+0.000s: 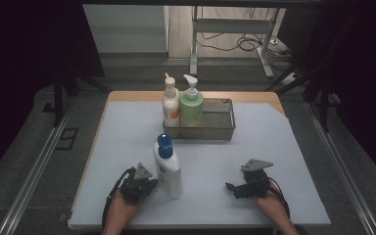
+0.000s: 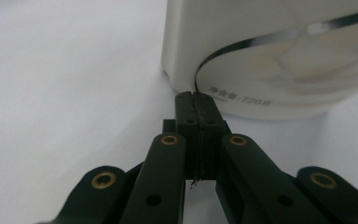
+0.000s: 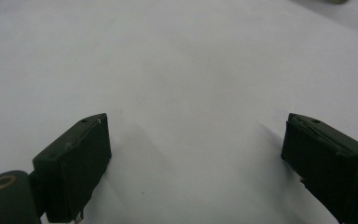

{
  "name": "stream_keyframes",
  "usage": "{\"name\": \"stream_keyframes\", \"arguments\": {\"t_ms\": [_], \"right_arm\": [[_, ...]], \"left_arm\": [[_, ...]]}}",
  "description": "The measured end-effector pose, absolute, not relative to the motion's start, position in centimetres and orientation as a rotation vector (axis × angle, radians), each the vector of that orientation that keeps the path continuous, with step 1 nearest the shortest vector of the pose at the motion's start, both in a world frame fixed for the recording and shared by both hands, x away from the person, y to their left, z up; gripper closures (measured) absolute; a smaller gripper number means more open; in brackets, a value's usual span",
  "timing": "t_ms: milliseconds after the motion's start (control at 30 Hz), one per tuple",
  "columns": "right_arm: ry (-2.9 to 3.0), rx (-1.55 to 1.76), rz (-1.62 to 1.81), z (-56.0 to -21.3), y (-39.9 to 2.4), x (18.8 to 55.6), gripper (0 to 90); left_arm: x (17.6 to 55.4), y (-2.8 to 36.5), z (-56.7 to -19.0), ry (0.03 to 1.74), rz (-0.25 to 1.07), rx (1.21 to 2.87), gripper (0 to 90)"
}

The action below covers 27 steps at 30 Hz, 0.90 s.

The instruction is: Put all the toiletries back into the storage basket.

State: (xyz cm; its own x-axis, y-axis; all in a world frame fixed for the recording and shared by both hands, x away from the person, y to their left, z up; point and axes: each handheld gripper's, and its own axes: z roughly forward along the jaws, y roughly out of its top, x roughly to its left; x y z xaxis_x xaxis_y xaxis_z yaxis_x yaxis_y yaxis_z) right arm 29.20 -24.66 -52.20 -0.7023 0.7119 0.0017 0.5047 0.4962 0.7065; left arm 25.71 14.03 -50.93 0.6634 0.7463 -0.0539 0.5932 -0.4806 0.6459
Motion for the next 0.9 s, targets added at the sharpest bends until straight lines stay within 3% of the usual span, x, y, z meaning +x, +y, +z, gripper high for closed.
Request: {"name": "stream_keyframes", "arguments": {"t_ms": [900], "right_arm": [[2.453,1.023,1.016,-52.2,-24.7,29.2,7.8]], "left_arm": [[26.2,10.8,-50.9,0.956,0.276,2.256,89.3]]}}
